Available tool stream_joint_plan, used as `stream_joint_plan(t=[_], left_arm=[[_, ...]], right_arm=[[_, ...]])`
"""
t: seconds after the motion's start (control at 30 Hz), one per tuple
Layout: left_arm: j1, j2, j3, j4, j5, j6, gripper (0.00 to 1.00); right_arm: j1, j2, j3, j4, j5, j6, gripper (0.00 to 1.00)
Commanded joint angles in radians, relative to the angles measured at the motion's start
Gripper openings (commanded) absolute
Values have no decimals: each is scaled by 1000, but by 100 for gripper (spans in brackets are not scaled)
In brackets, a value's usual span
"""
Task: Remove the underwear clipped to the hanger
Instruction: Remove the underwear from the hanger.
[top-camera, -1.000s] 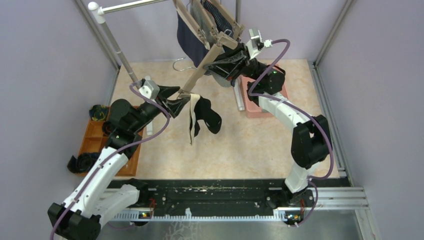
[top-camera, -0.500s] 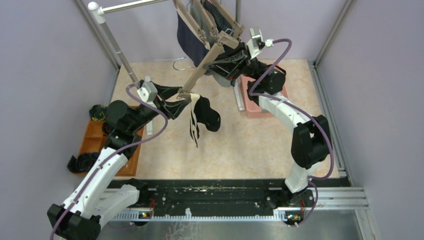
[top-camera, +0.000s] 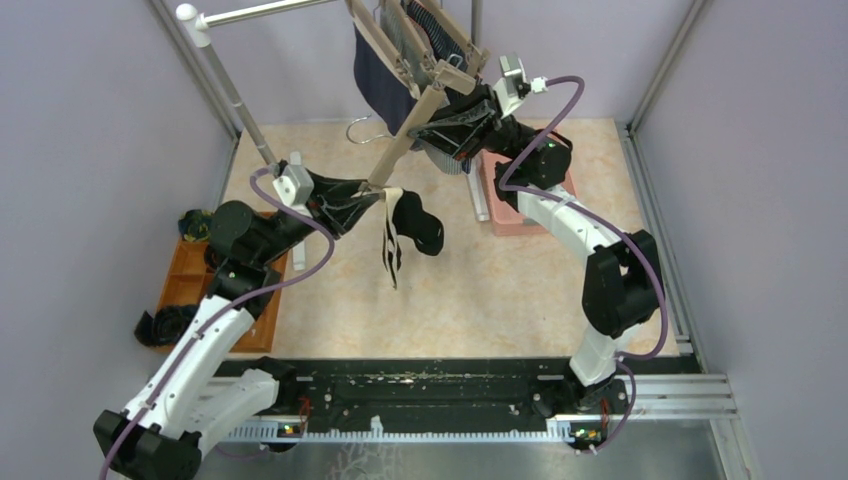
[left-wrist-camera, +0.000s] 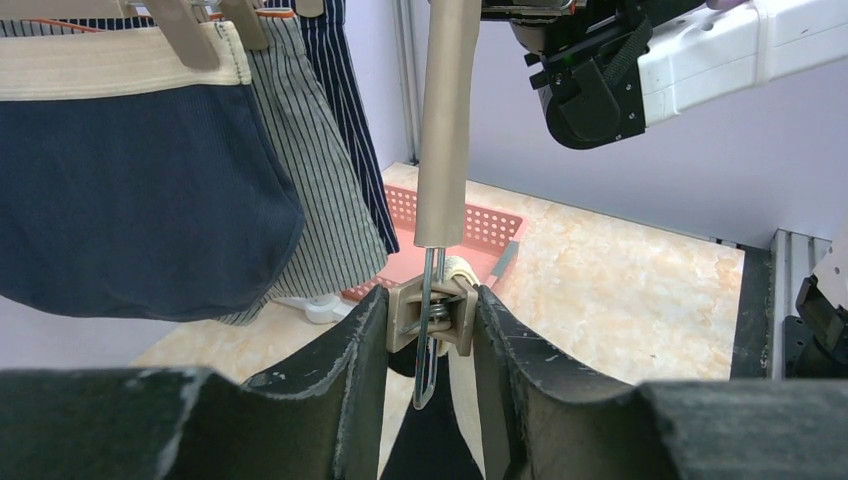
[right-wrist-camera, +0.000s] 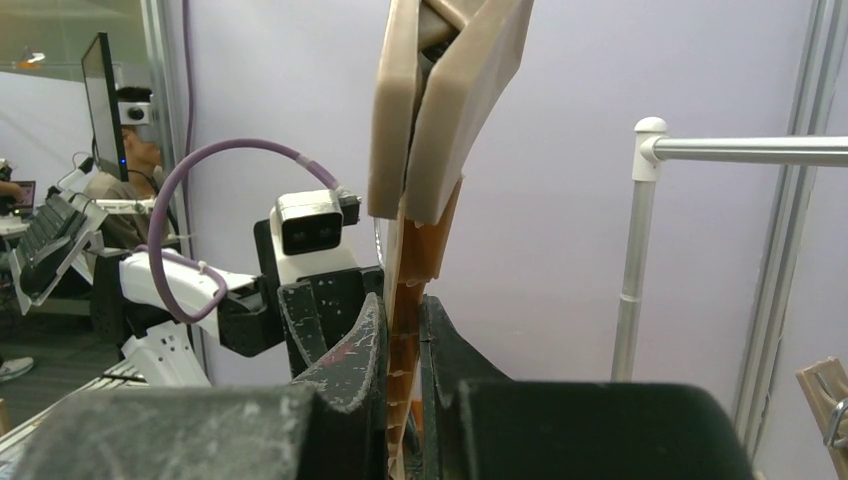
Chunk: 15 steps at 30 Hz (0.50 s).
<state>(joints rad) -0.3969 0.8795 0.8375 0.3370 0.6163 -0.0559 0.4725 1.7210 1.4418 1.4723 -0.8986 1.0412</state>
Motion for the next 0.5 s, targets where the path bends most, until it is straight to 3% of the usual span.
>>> stream_joint_plan(t=[0.0, 0.27, 0.33, 0.47], left_arm=[[-1, 4, 5, 43, 38, -22, 39], [-1, 28, -9, 129, 39, -47, 14], [0, 31, -20, 159, 20, -65, 0], [0, 34, -44, 220, 11, -86, 0]], right_arm=[[-8, -53, 29, 40, 35, -3, 0], [-8, -57, 22, 43, 32, -2, 0], [-8, -57, 21, 44, 31, -3, 0], [-8, -55, 19, 42, 30, -4, 0]])
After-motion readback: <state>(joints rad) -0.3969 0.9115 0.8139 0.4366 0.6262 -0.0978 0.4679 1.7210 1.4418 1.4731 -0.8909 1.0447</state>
